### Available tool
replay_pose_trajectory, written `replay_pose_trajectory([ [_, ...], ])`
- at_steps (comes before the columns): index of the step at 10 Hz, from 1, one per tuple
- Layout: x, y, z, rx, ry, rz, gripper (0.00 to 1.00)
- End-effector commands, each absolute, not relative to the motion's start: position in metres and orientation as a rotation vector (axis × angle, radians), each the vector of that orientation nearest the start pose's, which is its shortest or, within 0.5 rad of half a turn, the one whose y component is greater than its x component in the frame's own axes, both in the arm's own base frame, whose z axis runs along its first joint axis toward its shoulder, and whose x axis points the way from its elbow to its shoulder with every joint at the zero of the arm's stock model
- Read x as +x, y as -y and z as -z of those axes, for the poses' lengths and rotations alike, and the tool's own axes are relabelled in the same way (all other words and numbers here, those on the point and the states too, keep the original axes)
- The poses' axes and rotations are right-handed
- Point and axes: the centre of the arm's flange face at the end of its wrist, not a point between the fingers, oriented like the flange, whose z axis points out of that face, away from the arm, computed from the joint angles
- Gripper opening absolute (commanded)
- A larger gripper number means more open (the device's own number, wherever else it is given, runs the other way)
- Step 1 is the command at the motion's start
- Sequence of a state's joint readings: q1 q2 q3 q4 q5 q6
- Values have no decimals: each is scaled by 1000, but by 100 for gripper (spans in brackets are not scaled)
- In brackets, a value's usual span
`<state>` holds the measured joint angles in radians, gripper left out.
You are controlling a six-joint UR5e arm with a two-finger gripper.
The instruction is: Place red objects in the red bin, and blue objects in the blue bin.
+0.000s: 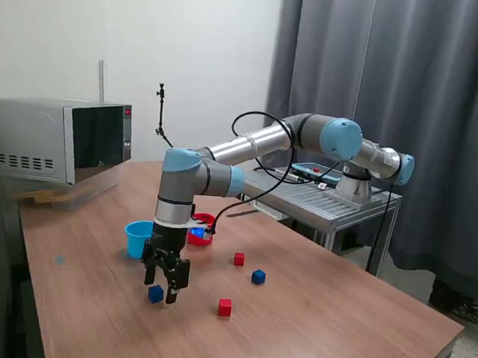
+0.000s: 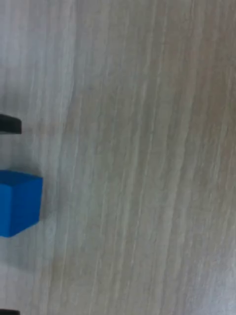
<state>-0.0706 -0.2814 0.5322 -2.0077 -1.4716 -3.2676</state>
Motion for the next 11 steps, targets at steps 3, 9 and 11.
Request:
replay_pose_trajectory([
  [3,-912,79,-103,-2430,-2276,-139,100],
  [9,-915,76,-108,-2421,-2275,-207,100],
  [11,-917,75,-112,-2433,-2284,-244,100],
])
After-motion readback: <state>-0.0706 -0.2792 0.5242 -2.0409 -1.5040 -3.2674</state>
